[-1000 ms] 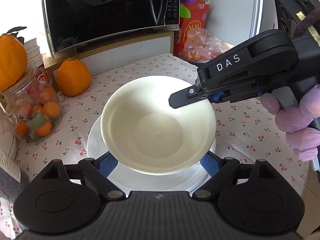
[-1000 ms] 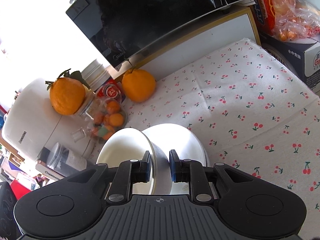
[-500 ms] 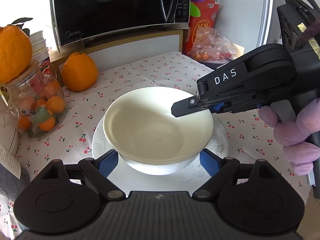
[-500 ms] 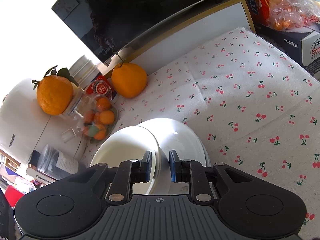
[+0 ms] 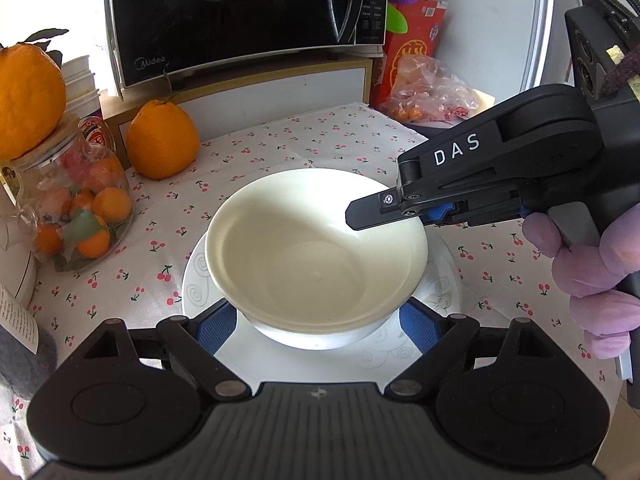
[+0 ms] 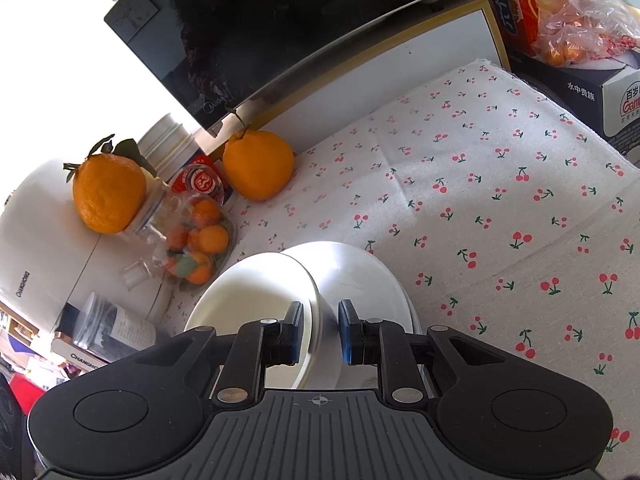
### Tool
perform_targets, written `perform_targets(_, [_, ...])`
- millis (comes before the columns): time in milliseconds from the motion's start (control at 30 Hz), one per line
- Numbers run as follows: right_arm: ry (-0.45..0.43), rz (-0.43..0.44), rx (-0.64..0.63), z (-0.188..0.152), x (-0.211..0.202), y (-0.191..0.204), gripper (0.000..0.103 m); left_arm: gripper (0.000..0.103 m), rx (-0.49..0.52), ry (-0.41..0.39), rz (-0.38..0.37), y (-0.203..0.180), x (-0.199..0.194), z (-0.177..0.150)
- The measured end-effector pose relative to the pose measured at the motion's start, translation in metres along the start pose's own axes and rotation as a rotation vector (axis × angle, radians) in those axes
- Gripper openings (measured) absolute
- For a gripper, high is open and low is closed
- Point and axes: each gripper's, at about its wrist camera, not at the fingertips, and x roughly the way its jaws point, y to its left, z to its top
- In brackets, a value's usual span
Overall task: Organize plates and bowls
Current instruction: 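Lift and carry the nested bowls with both grippers over the plate stack, then lower the nested bowls onto the plate stack and open both grippers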
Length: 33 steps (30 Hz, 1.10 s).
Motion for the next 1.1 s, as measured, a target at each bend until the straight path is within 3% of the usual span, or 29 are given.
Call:
perform_targets(233, [0.006, -0.004, -0.008, 0.0, -0.001, 0.001, 0.024, 0.09, -0.011, 0.006, 0.001, 0.001, 0.0, 0.001])
perform_targets(367, [-0.003, -0.016, -0.027, 0.001, -0.007, 0.002, 0.054, 0.093, -0.014, 0.016, 0.003, 0.001, -0.001, 0.001])
perform_targets(733, [-0.041, -0.05, -0.066, 0.005, -0.052, 0.002, 0.062, 0.096, -0.022, 0.006, 0.011, -0.007, -0.035, -0.005])
perform_targets(800, [-0.041, -0.065, -0.075, 0.003, -0.061, 0.001, 0.068, 0.096, -0.027, 0.005, 0.023, -0.009, -0.043, -0.005])
perform_targets(1100, [0.01, -0.211, -0.194, -0.009, -0.098, 0.013, 0.078, 0.1, -0.121, 0.067, 0.145, -0.022, -0.072, -0.008])
